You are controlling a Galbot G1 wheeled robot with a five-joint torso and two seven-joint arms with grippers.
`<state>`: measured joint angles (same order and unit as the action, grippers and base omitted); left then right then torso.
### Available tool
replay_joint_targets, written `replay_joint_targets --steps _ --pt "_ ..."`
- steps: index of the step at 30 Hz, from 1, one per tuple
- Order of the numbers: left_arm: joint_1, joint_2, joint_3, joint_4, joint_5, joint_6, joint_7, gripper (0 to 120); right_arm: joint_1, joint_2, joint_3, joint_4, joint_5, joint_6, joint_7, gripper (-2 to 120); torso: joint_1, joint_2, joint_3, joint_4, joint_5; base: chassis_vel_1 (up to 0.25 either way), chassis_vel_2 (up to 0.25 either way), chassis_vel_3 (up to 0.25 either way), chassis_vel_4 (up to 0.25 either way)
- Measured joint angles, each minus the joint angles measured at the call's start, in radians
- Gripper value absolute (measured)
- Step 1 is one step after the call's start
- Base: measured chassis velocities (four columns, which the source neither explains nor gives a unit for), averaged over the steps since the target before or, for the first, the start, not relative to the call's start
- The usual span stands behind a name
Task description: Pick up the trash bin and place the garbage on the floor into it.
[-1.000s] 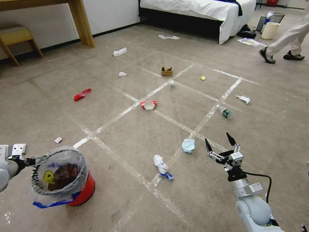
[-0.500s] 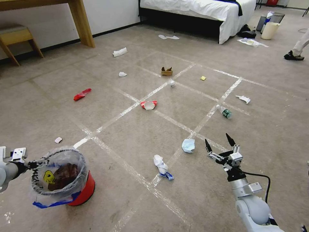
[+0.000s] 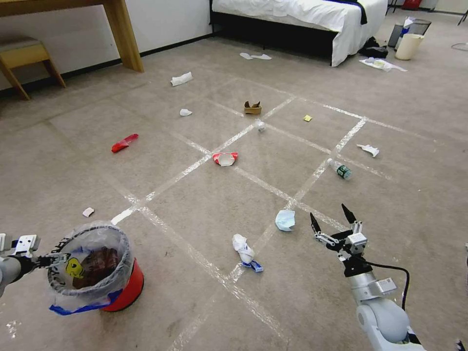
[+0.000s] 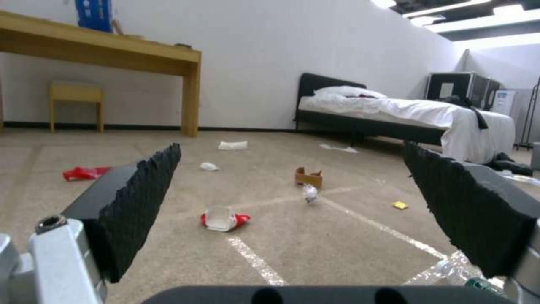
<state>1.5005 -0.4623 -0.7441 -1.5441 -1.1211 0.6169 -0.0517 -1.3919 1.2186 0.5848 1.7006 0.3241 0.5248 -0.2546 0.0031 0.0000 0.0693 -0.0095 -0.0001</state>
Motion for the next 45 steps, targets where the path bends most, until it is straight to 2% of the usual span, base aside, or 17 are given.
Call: replay_joint_targets --steps 5,13,14,16,17,18,20,21,23,24,26,27,32,33,35,40,45 --pt "-0.008 -0.027 0.000 -0.002 -0.037 0.011 0.006 100 0.009 0.004 -0.013 -0.006 -0.004 -0.003 0.000 100 0.000 0.000 0.000 -0.0001 0.0000 0.000 0.000 0.000 0.000" --pt "-0.009 -0.038 0.002 0.025 -0.046 0.016 0.016 98 0.010 0.003 -0.019 -0.013 -0.004 -0.003 0.000 100 0.000 0.000 0.000 -0.0001 0.0001 0.000 0.000 0.000 0.000" --pt "-0.011 -0.041 0.002 0.031 -0.052 0.016 0.018 93 0.011 0.002 -0.021 -0.016 -0.004 -0.001 0.000 100 0.000 0.000 0.000 -0.0001 0.0001 0.000 0.000 0.000 0.000" --pt "-0.013 -0.043 0.001 0.033 -0.055 0.016 0.018 90 0.011 0.002 -0.022 -0.017 -0.003 -0.001 0.000 100 0.000 0.000 0.000 -0.0001 0.0000 0.000 0.000 0.000 0.000" --pt "-0.013 -0.044 0.000 0.034 -0.062 0.016 0.018 84 0.012 0.003 -0.024 -0.018 -0.002 0.000 0.000 100 0.000 0.000 0.000 -0.0001 0.0001 0.000 0.000 0.000 0.000" --pt "-0.013 -0.044 0.000 0.034 -0.062 0.016 0.018 84 0.012 0.003 -0.024 -0.018 -0.002 0.000 0.000 100 0.000 0.000 0.000 -0.0001 0.0001 0.000 0.000 0.000 0.000" --pt "-0.012 -0.047 0.000 0.030 -0.069 0.018 0.019 72 0.013 0.004 -0.024 -0.020 -0.001 0.001 0.000 100 0.000 0.000 0.000 -0.0001 0.0001 0.000 0.000 0.000 0.000" --pt "-0.012 -0.047 0.000 0.030 -0.069 0.018 0.019 72 0.013 0.004 -0.024 -0.020 -0.001 0.001 0.000 100 0.000 0.000 0.000 -0.0001 0.0001 0.000 0.000 0.000 0.000" --pt "-0.009 -0.049 0.001 0.020 -0.069 0.024 0.019 60 0.014 0.004 -0.024 -0.021 -0.001 0.002 0.001 100 0.000 0.000 0.000 -0.0001 0.0001 0.000 0.000 0.000 0.000" --pt "-0.009 -0.049 0.001 0.020 -0.069 0.024 0.019 60 0.014 0.004 -0.024 -0.021 -0.001 0.002 0.001 100 0.000 0.000 0.000 -0.0001 0.0001 0.000 0.000 0.000 0.000" --pt "-0.008 -0.050 0.002 0.017 -0.063 0.028 0.023 50 0.014 0.003 -0.024 -0.019 0.000 0.002 0.002 100 0.000 0.000 0.000 -0.0002 0.0002 0.000 0.000 0.000 0.000" --pt "-0.008 -0.050 0.002 0.017 -0.063 0.028 0.023 50 0.014 0.003 -0.024 -0.019 0.000 0.002 0.002 100 0.000 0.000 0.000 -0.0002 0.0002 0.000 0.000 0.000 0.000" --pt "-0.003 -0.057 0.005 0.016 -0.046 0.028 0.047 27 0.008 -0.008 -0.016 -0.007 0.012 -0.002 0.004 100 0.000 0.000 0.000 -0.0002 0.0003 0.000 0.000 0.000 0.000" --pt "-0.003 -0.057 0.005 0.016 -0.046 0.028 0.047 27 0.008 -0.008 -0.016 -0.007 0.012 -0.002 0.004 100 0.000 0.000 0.000 -0.0002 0.0003 0.000 0.000 0.000 0.000" --pt "0.001 -0.066 0.003 0.008 -0.040 0.024 0.051 15 0.005 -0.010 -0.014 -0.007 0.022 -0.007 0.004 100 0.000 0.000 0.000 -0.0001 0.0007 0.000 0.000 0.000 0.000" --pt "0.003 -0.089 -0.003 -0.007 -0.042 0.020 0.048 4 0.008 -0.007 -0.013 -0.009 0.029 -0.011 0.008 100 0.000 0.000 0.000 0.0005 0.0021 0.000 0.000 0.000 0.000" --pt "0.007 -0.108 -0.009 -0.030 -0.056 0.020 0.025 4 0.006 -0.001 -0.015 -0.003 0.034 -0.011 0.017 100 0.000 0.000 0.000 0.0006 0.0016 0.000 0.000 0.000 0.000"
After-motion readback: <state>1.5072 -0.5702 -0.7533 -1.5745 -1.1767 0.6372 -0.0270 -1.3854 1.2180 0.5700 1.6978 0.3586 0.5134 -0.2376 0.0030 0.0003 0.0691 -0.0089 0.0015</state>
